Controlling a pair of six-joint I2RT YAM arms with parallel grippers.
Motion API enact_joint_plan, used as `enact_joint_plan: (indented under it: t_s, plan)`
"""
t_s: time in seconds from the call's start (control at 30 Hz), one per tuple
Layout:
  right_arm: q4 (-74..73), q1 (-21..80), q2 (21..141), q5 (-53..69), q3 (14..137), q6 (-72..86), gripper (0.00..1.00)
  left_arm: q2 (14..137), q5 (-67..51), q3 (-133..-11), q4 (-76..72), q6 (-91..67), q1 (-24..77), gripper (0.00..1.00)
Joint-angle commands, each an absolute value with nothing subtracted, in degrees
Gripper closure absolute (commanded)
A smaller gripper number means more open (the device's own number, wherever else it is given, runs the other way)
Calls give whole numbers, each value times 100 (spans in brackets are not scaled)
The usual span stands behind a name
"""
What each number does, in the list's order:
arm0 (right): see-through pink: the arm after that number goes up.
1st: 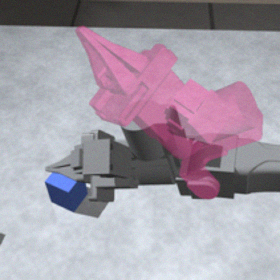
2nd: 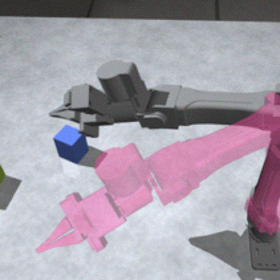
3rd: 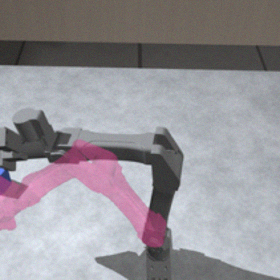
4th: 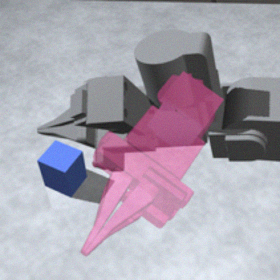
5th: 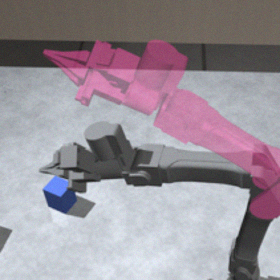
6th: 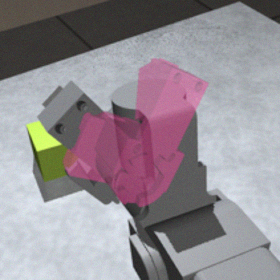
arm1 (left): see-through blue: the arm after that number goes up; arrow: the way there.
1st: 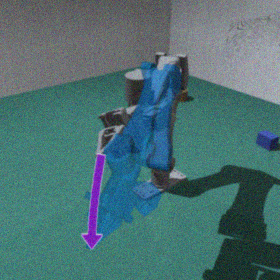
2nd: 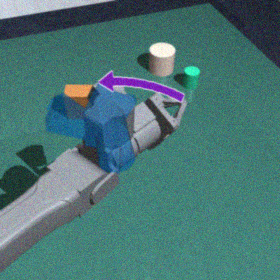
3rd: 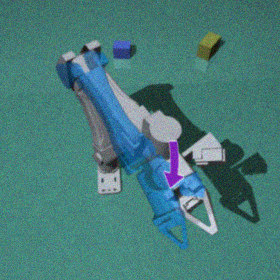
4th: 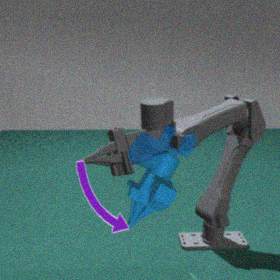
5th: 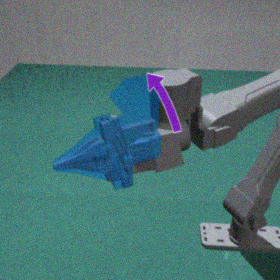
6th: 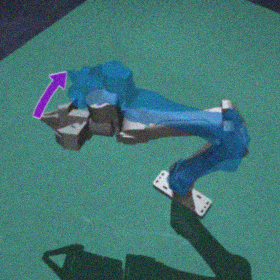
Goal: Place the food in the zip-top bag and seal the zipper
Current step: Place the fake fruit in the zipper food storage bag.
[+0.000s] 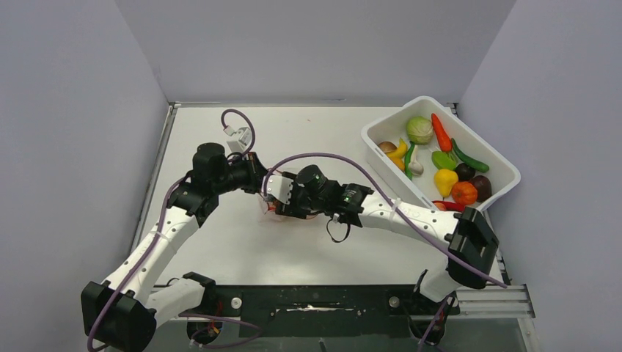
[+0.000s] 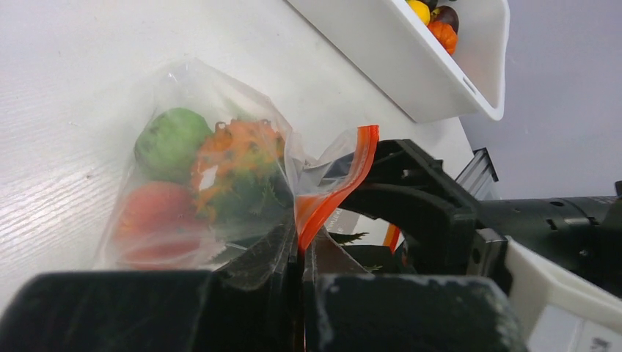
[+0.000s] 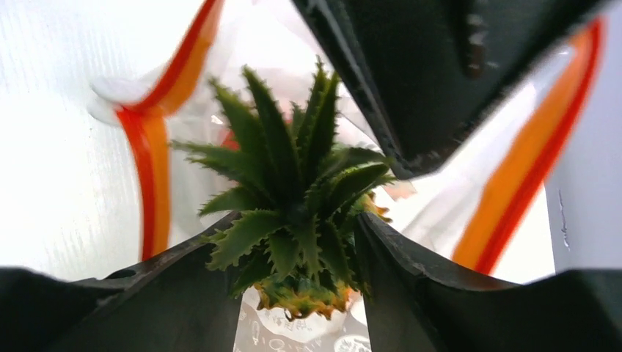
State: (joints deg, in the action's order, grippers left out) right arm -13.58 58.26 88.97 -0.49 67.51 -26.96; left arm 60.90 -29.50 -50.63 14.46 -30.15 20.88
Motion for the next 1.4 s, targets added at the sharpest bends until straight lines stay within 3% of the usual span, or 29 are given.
enact_joint_plan:
  t_s: [0.0, 0.23, 0.3, 0.43, 0.57, 0.7, 0.83, 0.93, 1.0, 1.07, 1.23, 1.37]
  plan:
    - [-1353, 5785, 8138, -46, 6967, -2295, 45, 6021, -2978, -5420, 1230, -2875, 2057, 100]
    - [-1154, 5724, 7719, 238, 6793, -1971, 37, 6068, -2949, -5423, 1189, -2865, 2039, 100]
    - [-1049, 5705, 7700, 287, 6753, -1903, 43, 6071, -2955, -5423, 1170, -2882, 2035, 100]
    - [-790, 5694, 7818, 488, 6671, -1779, 63, 6056, -2987, -5432, 1160, -2916, 2030, 100]
    - [-421, 5636, 8087, 789, 6540, -1517, 65, 6031, -3002, -5444, 1169, -2935, 2030, 100]
    - [-414, 5617, 8429, 719, 6612, -1441, 74, 6008, -3085, -5528, 1190, -2955, 2030, 100]
    - [-403, 5578, 8516, 642, 6616, -1373, 80, 5980, -3057, -5684, 1409, -2733, 2030, 85]
    - [-369, 5526, 8496, 641, 6592, -1333, 83, 5976, -2832, -5774, 1630, -2431, 2031, 83]
    - [-361, 5509, 8481, 621, 6579, -1320, 84, 5991, -2714, -5783, 1754, -2248, 2030, 86]
    - [-304, 5486, 8458, 603, 6554, -1306, 86, 6015, -2567, -5783, 1852, -2086, 2030, 100]
    - [-252, 5400, 8423, 485, 6547, -1174, 87, 6007, -2476, -5790, 1901, -1923, 2030, 100]
    - [-480, 5387, 8410, 453, 6720, -1116, 81, 5969, -2566, -5951, 1791, -2269, 2030, 100]
